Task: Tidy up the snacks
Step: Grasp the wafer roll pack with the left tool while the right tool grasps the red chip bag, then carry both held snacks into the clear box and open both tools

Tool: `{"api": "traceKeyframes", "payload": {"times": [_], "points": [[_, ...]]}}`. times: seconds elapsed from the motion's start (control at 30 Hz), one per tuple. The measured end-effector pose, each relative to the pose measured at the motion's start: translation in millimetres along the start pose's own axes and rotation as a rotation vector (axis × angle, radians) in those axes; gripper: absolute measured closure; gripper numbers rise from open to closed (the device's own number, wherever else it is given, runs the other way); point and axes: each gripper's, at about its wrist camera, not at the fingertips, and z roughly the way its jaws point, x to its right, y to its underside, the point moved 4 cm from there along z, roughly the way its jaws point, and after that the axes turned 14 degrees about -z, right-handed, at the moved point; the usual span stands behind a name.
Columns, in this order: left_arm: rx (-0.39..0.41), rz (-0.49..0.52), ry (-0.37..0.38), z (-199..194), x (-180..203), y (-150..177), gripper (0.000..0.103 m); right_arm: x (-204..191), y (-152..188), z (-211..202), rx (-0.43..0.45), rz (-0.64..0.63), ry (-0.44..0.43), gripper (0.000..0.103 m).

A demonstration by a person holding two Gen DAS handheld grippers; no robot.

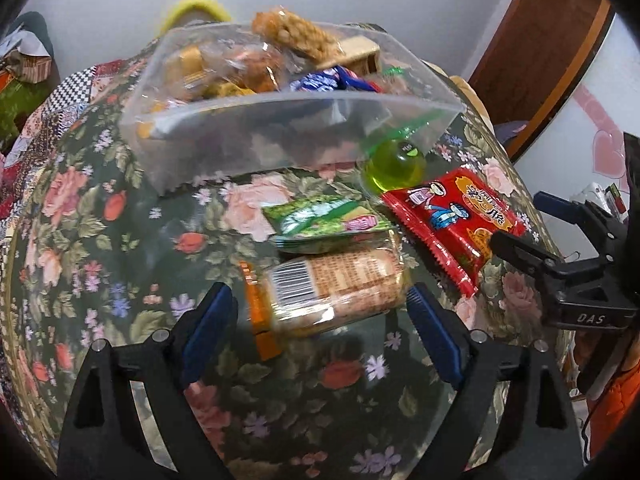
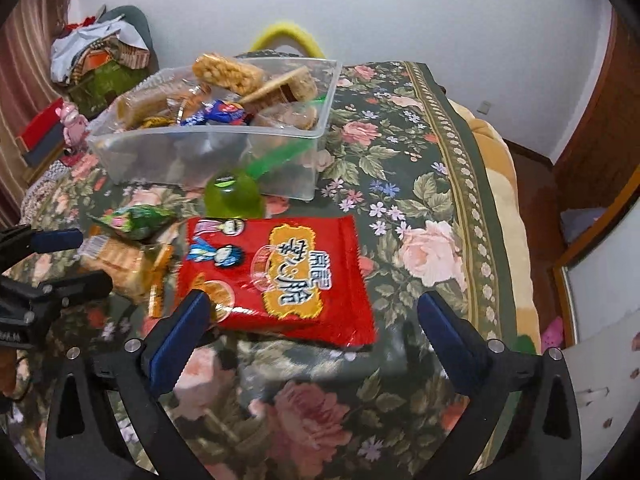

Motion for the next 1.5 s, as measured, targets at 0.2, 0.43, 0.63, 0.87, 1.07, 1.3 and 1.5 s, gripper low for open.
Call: {"api": "traceKeyframes", "payload": {"times": [0.2, 0.43, 0.63, 0.87, 1.07, 1.3, 1.5], "points": [[-0.023, -0.019, 0.004, 19, 5, -1, 0.011, -2, -6, 15, -0.011, 0.019, -0.061, 0.0], [0.004, 0.008, 0.013, 22, 8, -2, 0.011, -14, -10, 34, -0.038, 0.046, -0.161, 0.0], [0.008, 0.011, 0.02, 26, 11, -5, 0.011, -14, -10, 36, -0.006, 0.074, -0.158, 0.0], [0.013, 0.029, 0.031, 25, 14, -4, 0.027, -16, -6, 28, 0.02, 0.037, -0.157, 0.024], [0.011, 0.026, 0.039, 13, 9, 4, 0.029, -19, -4, 23, 0.025, 0.052, -0.186, 0.051], [0.042, 0.027, 0.045, -14, 5, 9, 0.029, -14, -6, 8, 0.055, 0.103, -0.204, 0.068], [0.092, 0.01, 0.049, -42, -3, 2, 0.029, -16, -11, -6, 0.077, 0.108, -0.197, 0.075]]}}
